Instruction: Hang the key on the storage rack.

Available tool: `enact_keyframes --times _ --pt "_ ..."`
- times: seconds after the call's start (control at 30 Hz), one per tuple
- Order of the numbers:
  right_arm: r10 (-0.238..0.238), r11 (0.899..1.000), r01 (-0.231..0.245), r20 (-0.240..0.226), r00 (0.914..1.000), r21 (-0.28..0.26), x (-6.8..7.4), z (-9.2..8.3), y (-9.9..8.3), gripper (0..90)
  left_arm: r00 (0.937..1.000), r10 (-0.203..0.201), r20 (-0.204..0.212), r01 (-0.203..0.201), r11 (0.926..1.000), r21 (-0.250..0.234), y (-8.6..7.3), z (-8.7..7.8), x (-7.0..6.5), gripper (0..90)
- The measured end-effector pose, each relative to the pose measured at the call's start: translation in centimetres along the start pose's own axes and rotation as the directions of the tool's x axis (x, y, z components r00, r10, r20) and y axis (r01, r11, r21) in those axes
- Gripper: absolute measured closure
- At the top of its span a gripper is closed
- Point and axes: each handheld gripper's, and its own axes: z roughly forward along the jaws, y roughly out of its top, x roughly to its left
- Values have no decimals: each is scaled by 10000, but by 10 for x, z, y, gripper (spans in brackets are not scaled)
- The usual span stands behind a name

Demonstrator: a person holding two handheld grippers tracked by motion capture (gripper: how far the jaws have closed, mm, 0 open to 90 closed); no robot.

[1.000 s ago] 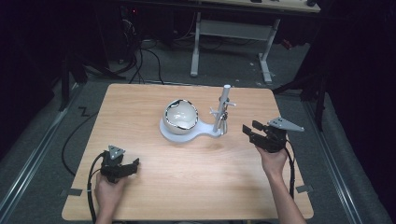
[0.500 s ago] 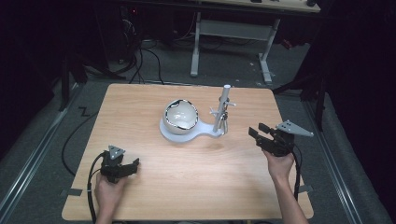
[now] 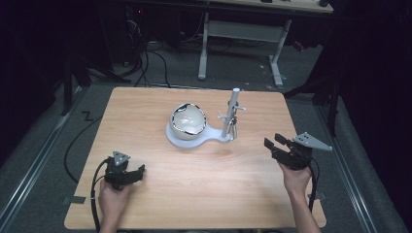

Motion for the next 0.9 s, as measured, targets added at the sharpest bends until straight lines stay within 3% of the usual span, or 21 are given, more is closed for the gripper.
enact_keyframes --times 0.9 --pt "662 9955 -678 262 9975 662 -6 9 -47 498 10000 3 -3 -3 10000 -1 0 0 0 235"
